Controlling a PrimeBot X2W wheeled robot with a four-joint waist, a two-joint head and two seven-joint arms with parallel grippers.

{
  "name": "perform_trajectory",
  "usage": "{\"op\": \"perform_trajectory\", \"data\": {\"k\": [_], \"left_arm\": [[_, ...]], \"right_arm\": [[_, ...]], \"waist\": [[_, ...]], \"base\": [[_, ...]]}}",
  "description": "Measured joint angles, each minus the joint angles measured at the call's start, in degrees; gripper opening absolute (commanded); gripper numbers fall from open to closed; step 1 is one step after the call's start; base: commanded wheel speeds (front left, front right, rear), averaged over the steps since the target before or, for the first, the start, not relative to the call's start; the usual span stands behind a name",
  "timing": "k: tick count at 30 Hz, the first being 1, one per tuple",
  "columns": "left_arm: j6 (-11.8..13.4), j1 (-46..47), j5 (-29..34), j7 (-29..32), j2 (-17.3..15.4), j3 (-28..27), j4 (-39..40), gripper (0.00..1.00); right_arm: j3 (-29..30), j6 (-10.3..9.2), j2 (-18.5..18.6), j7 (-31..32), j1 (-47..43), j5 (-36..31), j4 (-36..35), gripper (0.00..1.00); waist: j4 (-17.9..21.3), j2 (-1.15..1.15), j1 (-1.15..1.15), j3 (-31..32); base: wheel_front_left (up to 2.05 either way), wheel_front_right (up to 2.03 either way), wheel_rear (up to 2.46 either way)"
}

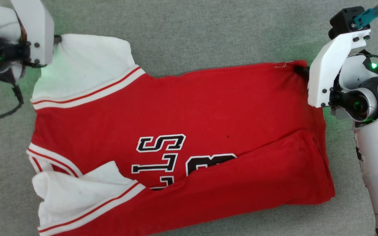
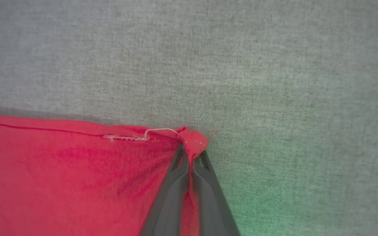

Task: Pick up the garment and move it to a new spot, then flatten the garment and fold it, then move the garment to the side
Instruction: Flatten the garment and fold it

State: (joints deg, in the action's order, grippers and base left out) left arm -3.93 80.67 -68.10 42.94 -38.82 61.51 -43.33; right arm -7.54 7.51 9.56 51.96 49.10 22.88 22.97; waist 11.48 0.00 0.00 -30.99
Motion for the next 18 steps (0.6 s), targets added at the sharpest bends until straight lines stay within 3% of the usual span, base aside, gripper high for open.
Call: {"op": "perform_trajectory", "data": {"k": [9, 18], "left_arm": [[-1.1, -0.9, 0.0, -3.2, 2.2, 0.1, -0.8, 0.00], [-1.9, -2.1, 0.6, -3.2, 0.9, 1.4, 4.8, 0.00]], "right_arm": [[0.3, 0.00, 0.1, 0.8, -0.7, -1.6, -0.8, 0.00], [-2.2, 0.01, 5.4, -1.6, -6.0, 1.6, -4.8, 0.00]], "waist": [[-0.8, 0.00, 0.00, 2.8], [-3.0, 0.00, 0.00, 8.4]], "base": [[0.00, 0.00, 0.00], [0.00, 0.00, 0.00]]}}
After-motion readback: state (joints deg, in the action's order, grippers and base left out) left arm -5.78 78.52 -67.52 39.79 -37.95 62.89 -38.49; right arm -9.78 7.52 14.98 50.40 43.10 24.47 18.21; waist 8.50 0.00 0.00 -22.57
